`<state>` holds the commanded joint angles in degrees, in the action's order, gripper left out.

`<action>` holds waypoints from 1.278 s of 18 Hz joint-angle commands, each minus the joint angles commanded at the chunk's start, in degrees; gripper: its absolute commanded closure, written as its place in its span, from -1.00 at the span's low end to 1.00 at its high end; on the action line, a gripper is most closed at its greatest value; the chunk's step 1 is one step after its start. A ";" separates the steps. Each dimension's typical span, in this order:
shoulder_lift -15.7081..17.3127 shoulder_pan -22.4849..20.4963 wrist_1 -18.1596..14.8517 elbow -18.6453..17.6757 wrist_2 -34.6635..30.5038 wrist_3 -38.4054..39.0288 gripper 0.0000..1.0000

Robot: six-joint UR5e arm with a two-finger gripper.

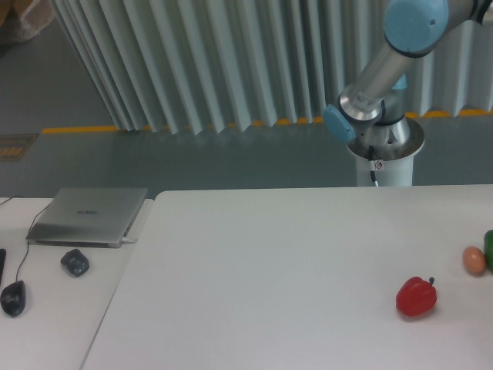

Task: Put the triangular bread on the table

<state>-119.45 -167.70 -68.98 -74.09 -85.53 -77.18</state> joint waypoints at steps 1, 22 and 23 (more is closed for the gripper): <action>0.71 0.61 -1.23 0.00 0.10 1.23 1.00; 7.84 24.41 -8.98 -4.30 8.99 19.79 1.00; 7.14 26.52 -8.11 -4.31 6.54 19.96 1.00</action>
<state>-112.32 -141.17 -77.09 -78.40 -78.99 -57.22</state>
